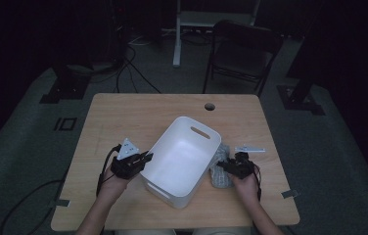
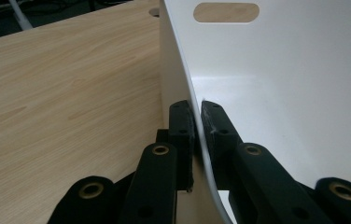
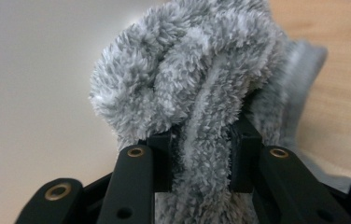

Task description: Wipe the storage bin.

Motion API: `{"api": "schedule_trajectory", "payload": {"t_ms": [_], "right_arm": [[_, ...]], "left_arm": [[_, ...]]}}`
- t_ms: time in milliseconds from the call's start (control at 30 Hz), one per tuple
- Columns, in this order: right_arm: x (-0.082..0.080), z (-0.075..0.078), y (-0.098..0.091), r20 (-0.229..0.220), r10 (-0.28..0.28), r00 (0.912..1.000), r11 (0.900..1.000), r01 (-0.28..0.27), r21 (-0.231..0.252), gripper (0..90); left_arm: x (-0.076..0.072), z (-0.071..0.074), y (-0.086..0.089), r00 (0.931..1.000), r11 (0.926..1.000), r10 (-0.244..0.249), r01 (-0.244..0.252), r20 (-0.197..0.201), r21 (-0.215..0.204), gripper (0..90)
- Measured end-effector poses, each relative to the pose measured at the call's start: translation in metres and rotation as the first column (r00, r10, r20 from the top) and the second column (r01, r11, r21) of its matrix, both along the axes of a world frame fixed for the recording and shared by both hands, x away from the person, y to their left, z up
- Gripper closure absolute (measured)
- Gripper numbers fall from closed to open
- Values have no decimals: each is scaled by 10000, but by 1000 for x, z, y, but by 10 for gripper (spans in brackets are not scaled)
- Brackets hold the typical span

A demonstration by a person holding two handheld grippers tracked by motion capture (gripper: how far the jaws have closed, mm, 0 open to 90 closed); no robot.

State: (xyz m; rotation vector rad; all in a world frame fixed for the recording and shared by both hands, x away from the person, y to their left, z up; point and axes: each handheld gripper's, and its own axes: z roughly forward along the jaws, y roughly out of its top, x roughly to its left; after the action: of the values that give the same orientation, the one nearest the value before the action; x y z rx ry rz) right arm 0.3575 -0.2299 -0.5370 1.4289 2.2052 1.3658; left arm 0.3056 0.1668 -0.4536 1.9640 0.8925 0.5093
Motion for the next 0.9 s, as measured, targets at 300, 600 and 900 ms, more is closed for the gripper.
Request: {"api": "schedule_trajectory", "payload": {"t_ms": [300, 600, 900], "right_arm": [[-3, 7, 2, -283, 138, 9995, 9999, -138, 9, 684], [-48, 56, -2, 1280, 1183, 9847, 9868, -1309, 954, 681], [-71, 68, 19, 2162, 1621, 9628, 9788, -1847, 888, 675]], "left_arm": [[0, 0, -1, 9998, 9998, 172, -172, -28, -61, 834], [0, 0, -1, 9993, 9994, 349, -349, -117, -82, 837], [1, 0, -1, 9999, 9999, 123, -123, -108, -65, 839]]}}
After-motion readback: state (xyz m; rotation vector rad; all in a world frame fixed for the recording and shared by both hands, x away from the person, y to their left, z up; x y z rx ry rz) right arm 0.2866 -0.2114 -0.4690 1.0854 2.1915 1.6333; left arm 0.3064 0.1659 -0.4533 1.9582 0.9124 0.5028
